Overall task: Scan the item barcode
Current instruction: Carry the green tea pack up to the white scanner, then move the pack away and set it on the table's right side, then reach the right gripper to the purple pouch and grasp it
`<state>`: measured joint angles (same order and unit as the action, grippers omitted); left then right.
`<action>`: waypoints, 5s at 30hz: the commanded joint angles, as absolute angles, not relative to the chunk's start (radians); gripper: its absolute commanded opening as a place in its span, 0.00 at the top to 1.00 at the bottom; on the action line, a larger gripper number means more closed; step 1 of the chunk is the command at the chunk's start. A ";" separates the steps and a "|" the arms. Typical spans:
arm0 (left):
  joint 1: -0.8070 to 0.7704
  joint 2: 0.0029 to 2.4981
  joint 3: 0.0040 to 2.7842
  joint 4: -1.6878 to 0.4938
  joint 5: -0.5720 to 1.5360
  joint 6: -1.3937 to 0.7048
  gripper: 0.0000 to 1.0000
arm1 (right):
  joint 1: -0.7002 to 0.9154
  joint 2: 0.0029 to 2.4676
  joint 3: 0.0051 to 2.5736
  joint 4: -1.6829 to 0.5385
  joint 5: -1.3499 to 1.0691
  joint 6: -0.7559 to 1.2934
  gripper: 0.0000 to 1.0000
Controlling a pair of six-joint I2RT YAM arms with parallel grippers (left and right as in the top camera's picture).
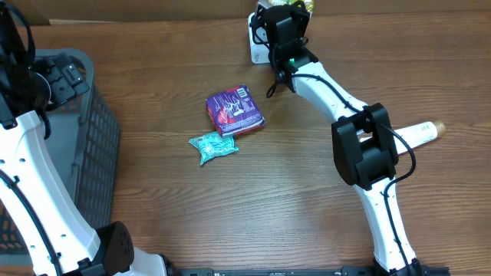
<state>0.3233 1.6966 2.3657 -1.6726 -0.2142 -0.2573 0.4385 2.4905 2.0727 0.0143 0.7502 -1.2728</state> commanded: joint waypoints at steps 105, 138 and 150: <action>0.327 1.703 2.363 -1.671 -0.220 -0.247 0.00 | 0.076 1.844 1.558 -0.819 -0.753 0.199 0.36; 0.327 1.703 2.363 -1.671 -0.220 -0.246 0.00 | 0.364 2.229 1.557 -0.434 -0.858 0.445 0.08; 0.327 1.703 2.363 -1.671 -0.220 -0.246 0.01 | 0.422 2.240 1.557 -0.476 -0.689 0.483 0.43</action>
<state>0.3233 1.6966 2.3642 -1.6722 -0.2142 -0.2573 0.4156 2.2307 1.5391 -0.4648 -0.7662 0.4770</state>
